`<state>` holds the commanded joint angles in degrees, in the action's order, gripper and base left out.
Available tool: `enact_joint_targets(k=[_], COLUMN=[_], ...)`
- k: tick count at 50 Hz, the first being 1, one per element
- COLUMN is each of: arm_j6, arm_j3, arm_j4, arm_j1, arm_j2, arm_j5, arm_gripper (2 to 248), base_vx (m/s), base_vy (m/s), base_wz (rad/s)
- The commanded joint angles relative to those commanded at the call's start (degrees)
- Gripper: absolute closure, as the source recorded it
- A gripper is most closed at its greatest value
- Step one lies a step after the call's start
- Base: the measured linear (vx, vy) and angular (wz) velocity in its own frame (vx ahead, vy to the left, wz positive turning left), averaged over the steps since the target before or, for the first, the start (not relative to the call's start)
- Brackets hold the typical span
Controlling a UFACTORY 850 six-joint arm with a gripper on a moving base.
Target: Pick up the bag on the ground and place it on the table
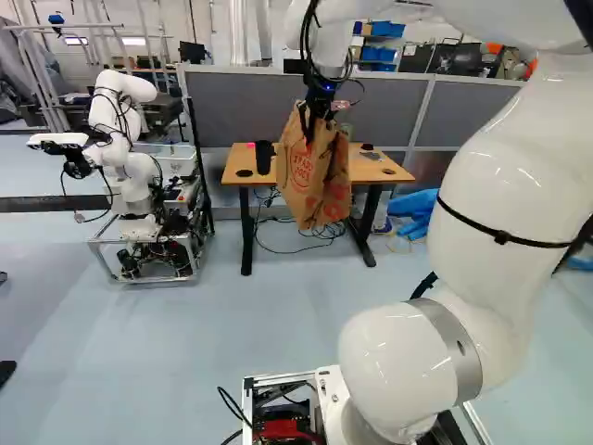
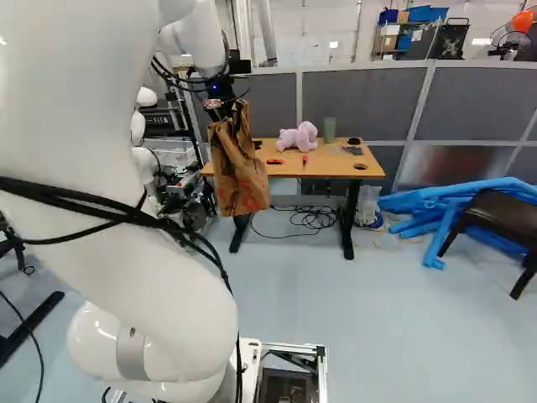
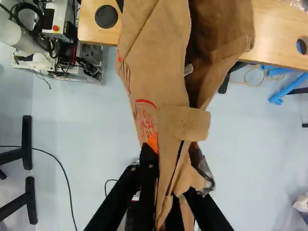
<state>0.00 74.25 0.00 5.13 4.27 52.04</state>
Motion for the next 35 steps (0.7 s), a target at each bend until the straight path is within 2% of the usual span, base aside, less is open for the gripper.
enact_joint_targets(k=[35], arm_j6=[0.0], arm_j3=[0.0], arm_j4=[0.0], arm_j1=[0.0], arm_j2=[0.0], arm_j5=[0.0], arm_gripper=[229], base_vx=[0.050], base_vy=[-0.071], base_wz=[-0.224])
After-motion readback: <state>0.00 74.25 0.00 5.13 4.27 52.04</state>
